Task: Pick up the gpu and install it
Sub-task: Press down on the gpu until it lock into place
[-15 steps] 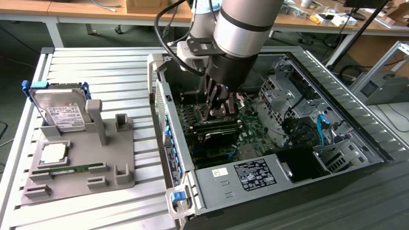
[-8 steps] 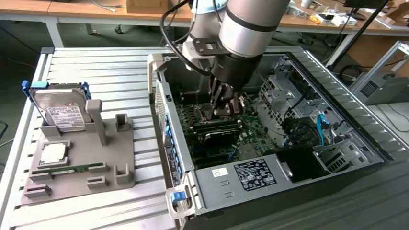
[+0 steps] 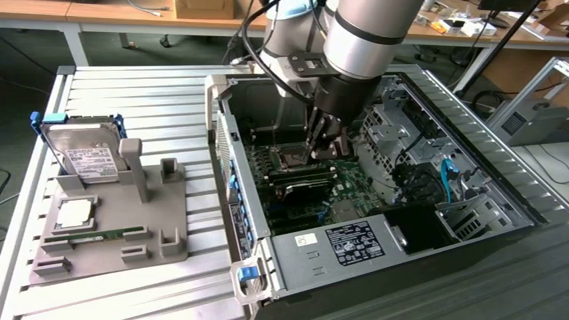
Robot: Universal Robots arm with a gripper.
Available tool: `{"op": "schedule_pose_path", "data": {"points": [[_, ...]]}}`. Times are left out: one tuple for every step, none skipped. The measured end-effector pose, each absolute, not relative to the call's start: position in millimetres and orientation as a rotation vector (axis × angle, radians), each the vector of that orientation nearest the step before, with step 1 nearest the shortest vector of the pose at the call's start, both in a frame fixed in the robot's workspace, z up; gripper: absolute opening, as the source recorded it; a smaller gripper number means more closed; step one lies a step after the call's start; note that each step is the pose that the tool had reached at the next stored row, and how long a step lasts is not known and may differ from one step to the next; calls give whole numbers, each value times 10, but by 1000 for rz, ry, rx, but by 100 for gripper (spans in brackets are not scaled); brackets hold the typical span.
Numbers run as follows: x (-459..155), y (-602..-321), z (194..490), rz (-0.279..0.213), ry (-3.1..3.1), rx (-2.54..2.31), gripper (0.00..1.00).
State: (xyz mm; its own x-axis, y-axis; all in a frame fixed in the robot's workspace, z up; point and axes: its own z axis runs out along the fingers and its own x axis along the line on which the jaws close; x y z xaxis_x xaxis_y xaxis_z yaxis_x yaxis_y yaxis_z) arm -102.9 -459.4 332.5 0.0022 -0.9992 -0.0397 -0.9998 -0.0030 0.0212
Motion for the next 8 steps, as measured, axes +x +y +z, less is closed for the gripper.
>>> {"op": "schedule_pose_path", "data": {"points": [[-995,-4594,3325,67,2209,-2215,11],[-992,-4594,3325,67,2209,-2215,11],[-992,-4594,3325,67,2209,-2215,11],[-992,-4594,3325,67,2209,-2215,11],[-992,-4594,3325,67,2209,-2215,11],[-992,-4594,3325,67,2209,-2215,11],[-992,-4594,3325,67,2209,-2215,11],[-992,-4594,3325,67,2209,-2215,11]]}}
